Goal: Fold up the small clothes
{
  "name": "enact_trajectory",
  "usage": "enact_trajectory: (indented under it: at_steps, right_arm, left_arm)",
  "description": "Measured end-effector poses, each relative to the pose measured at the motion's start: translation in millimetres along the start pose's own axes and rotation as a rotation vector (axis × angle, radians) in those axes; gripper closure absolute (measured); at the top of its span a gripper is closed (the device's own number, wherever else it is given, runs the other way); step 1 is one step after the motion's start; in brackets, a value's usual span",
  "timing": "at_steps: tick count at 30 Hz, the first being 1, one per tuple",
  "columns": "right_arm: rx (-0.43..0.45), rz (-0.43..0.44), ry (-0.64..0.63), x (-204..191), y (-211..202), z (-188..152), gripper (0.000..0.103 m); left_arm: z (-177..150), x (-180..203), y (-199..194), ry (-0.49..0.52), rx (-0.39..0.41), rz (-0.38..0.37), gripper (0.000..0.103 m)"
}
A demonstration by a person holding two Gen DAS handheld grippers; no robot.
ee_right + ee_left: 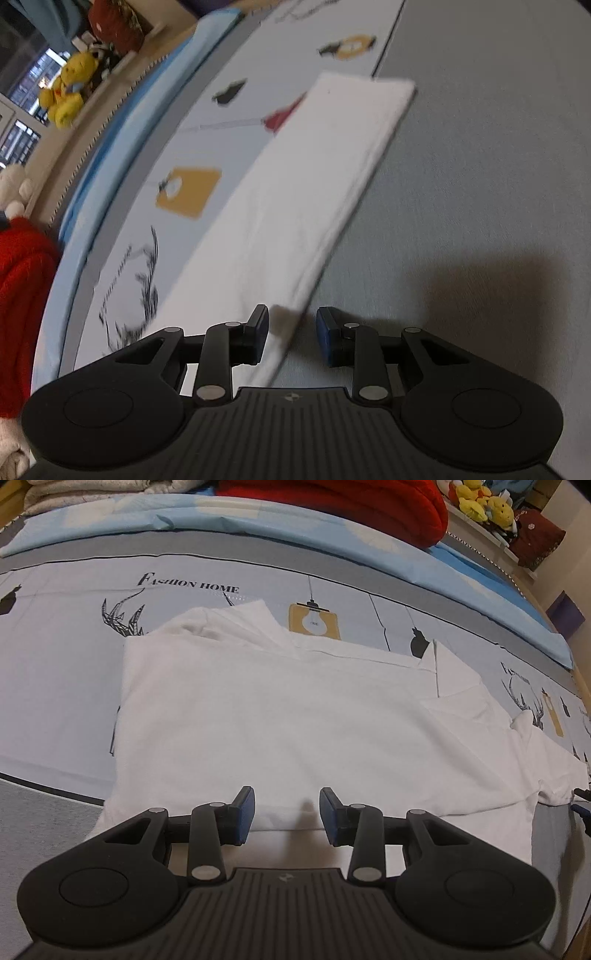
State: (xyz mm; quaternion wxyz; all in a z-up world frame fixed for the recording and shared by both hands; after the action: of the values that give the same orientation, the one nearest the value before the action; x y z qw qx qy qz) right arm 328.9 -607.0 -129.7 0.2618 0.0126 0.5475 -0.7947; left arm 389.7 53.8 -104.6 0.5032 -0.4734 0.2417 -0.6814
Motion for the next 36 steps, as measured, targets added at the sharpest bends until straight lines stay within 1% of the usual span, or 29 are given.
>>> enact_trajectory:
  at_steps: [2,5,8,9,11,12,14,16,18,19,20,21,22,23,24,25,26,27,28,29,30,31,33,34,36]
  right_arm:
    - [0.026,-0.015,0.029,5.5,4.5,10.2,0.073]
    - [0.044,0.005,0.088,15.2,12.5,20.6,0.076]
    - [0.084,-0.012,0.074,13.6,14.7,27.0,0.079]
    - [0.097,-0.017,0.068,12.6,15.4,27.8,0.087]
    - [0.113,-0.032,0.061,12.4,16.5,27.9,0.099]
    - [0.120,-0.035,0.068,12.4,15.5,27.3,0.100]
    - [0.169,-0.063,0.060,5.9,5.7,27.6,0.100]
    - [0.277,-0.098,-0.015,-14.7,-17.3,26.9,0.100]
    - [0.426,-0.103,-0.149,-53.2,-53.1,16.9,0.100]
    - [0.505,-0.079,-0.234,-76.8,-74.2,5.7,0.100]
    - [0.585,-0.034,-0.333,-104.0,-97.9,-13.0,0.100]
    - [0.646,0.031,-0.432,-131.2,-121.6,-39.7,0.100]
    - [0.669,0.115,-0.524,-155.4,-141.2,-70.8,0.100]
    - [0.655,0.238,-0.637,-180.7,-161.2,-113.7,0.100]
    - [0.628,0.347,-0.735,-197.2,-177.0,-153.5,0.100]
    - [0.582,0.469,-0.842,-210.8,-193.6,-201.3,0.100]
    - [0.512,0.562,-0.921,-218.1,-204.1,-240.2,0.100]
    - [0.402,0.649,-1.012,-223.4,-210.8,-281.8,0.100]
    - [0.293,0.698,-1.092,-225.3,-212.8,-317.3,0.099]
    - [0.185,0.708,-1.161,-224.0,-210.7,-351.6,0.097]
    - [0.090,0.682,-1.221,-220.4,-205.4,-380.0,0.095]
    - [0.016,0.634,-1.257,-215.0,-200.4,-400.6,0.095]
    - [-0.051,0.530,-1.255,-208.6,-197.8,-413.9,0.088]
    - [-0.067,0.488,-1.238,-206.5,-198.6,-413.7,0.086]
    - [-0.089,0.433,-1.170,-203.4,-199.0,-402.8,0.076]
  left_arm:
    - [0.8,0.6,1.2,-0.005,0.002,-0.003,0.060]
    - [1.4,0.9,2.2,-0.010,0.004,-0.005,0.060]
    - [1.4,0.4,2.2,-0.010,0.004,-0.004,0.060]
    - [1.3,0.1,1.4,-0.011,0.005,-0.005,0.060]
    - [1.0,-1.4,-1.4,-0.014,0.009,-0.007,0.060]
    - [1.1,-2.7,-3.4,-0.016,0.012,-0.007,0.060]
    - [2.3,-5.8,-8.5,-0.025,0.022,-0.005,0.060]
    - [4.8,-10.8,-15.9,-0.039,0.038,-0.004,0.060]
    - [7.9,-17.4,-25.2,-0.059,0.059,0.000,0.060]
    - [9.2,-20.9,-30.0,-0.069,0.069,0.001,0.060]
    - [10.8,-25.1,-35.6,-0.081,0.081,0.003,0.060]
    - [12.9,-29.0,-40.6,-0.092,0.092,0.004,0.060]
    - [14.7,-33.8,-46.1,-0.106,0.104,0.005,0.060]
    - [16.7,-39.1,-51.4,-0.123,0.117,0.006,0.060]
    - [18.9,-45.5,-57.1,-0.145,0.131,0.009,0.060]
    - [20.2,-51.4,-62.4,-0.165,0.144,0.011,0.060]
    - [21.3,-56.2,-67.1,-0.183,0.155,0.011,0.060]
    - [22.0,-60.7,-72.0,-0.198,0.164,0.008,0.060]
    - [22.1,-63.6,-75.2,-0.207,0.169,0.004,0.060]
    - [21.5,-66.4,-78.1,-0.213,0.170,0.001,0.060]
    - [21.4,-68.6,-80.0,-0.217,0.171,-0.002,0.060]
    - [20.9,-70.3,-81.4,-0.222,0.171,-0.004,0.060]
    - [20.2,-71.9,-82.4,-0.229,0.171,-0.012,0.060]
    - [20.2,-72.3,-82.9,-0.230,0.171,-0.016,0.060]
    - [19.9,-69.6,-80.7,-0.221,0.169,-0.021,0.062]
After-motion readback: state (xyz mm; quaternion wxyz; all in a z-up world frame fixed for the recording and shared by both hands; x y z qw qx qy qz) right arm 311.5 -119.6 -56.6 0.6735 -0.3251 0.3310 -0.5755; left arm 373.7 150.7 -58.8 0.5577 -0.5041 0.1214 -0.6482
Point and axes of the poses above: each gripper's, at about its wrist camera, not at the fingertips, and y roughly the way its jaws point, x to its right, z to its top, the point moved 6 cm from there along y, roughly the way its jaws point, and after that the axes turned 13 degrees about -z, right-handed, at the moved point
